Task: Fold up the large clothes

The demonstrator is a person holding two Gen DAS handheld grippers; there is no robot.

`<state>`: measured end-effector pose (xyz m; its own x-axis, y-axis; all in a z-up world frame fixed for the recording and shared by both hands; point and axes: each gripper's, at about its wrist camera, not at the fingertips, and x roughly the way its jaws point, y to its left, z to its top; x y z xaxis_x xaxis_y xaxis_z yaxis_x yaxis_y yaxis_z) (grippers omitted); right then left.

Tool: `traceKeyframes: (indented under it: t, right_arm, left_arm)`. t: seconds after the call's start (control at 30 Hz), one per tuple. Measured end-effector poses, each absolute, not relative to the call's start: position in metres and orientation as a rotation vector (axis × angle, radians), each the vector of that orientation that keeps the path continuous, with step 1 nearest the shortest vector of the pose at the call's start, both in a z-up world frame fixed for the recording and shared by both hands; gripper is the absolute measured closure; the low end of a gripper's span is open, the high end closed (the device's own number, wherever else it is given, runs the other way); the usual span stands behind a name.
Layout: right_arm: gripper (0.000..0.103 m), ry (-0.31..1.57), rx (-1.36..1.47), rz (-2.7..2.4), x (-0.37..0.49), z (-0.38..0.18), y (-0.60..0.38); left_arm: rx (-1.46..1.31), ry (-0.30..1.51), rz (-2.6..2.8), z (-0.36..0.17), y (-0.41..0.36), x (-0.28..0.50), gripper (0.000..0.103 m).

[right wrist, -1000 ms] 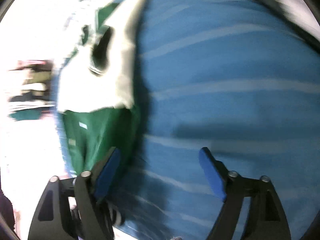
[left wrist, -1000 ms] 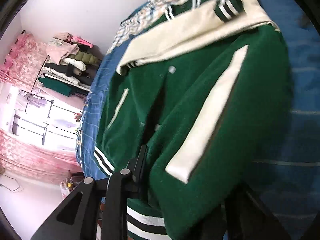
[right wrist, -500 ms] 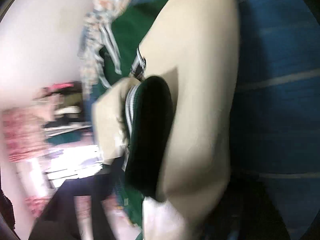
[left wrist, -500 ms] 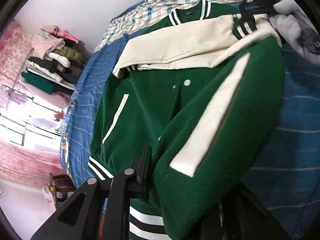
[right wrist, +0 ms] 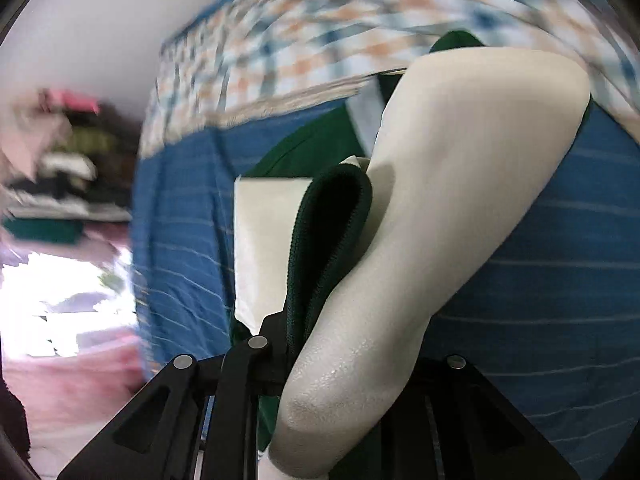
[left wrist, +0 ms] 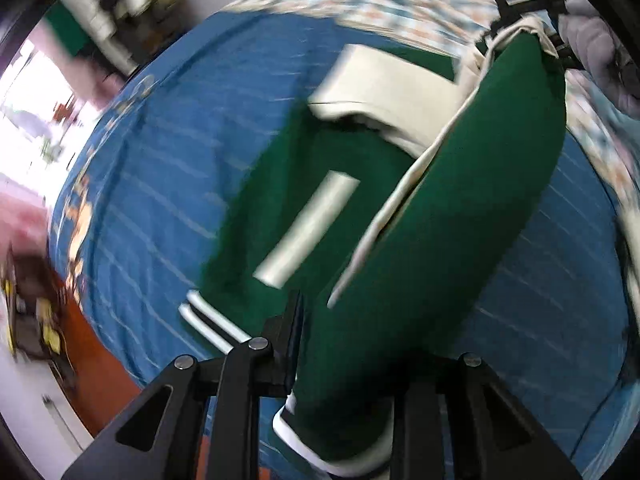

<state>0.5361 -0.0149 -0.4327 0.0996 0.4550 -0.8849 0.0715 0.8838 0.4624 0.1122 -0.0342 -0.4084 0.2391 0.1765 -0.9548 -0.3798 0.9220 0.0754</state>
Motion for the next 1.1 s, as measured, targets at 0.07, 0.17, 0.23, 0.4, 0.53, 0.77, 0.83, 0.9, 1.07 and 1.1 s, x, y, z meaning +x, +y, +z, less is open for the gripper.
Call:
traceKeyframes:
  t: [0.07,0.17,0.23,0.4,0.53,0.77,0.83,0.9,1.07,1.1]
  right_arm:
    - [0.084,1.484,0.366,0.291,0.545,-0.442,0.042]
    - [0.077,1.543,0.238,0.296,0.558,-0.478,0.129]
    - [0.056,1.624,0.156,0.304,0.566,-0.512,0.175]
    - [0.041,1.662,0.246,0.449,0.558,-0.526,0.201]
    - [0.034,1.603,0.439,0.571,0.530,-0.492,0.134]
    - [0.033,1.599,0.489,0.301,0.498,-0.512,-0.023]
    - [0.031,1.601,0.507,0.282,0.496,-0.533,-0.054]
    - [0.022,1.582,0.528,0.298,0.509,-0.552,-0.069]
    - [0.020,1.497,0.688,0.393,0.575,-0.616,-0.099]
    - [0.018,1.498,0.739,0.411,0.584,-0.626,-0.101]
  left_arm:
    - [-0.238,1.293,0.416,-0.427,0.009,0.112,0.078]
    - [-0.318,1.317,0.464,-0.458,0.061,0.110,0.067]
    - [-0.366,1.354,0.495,-0.477,0.087,0.105,0.044]
    - [-0.535,1.371,0.555,-0.477,0.139,0.061,0.029]
    - [-0.582,1.376,0.568,-0.467,0.152,0.043,0.026]
    - [-0.627,1.366,0.454,-0.501,0.145,0.085,0.026]
    - [-0.626,1.434,0.420,-0.524,0.135,0.098,0.026]
    - [-0.629,1.444,0.443,-0.534,0.131,0.098,0.026]
    - [-0.613,1.424,0.457,-0.538,0.127,0.093,0.021]
    - [-0.614,1.427,0.462,-0.540,0.127,0.093,0.021]
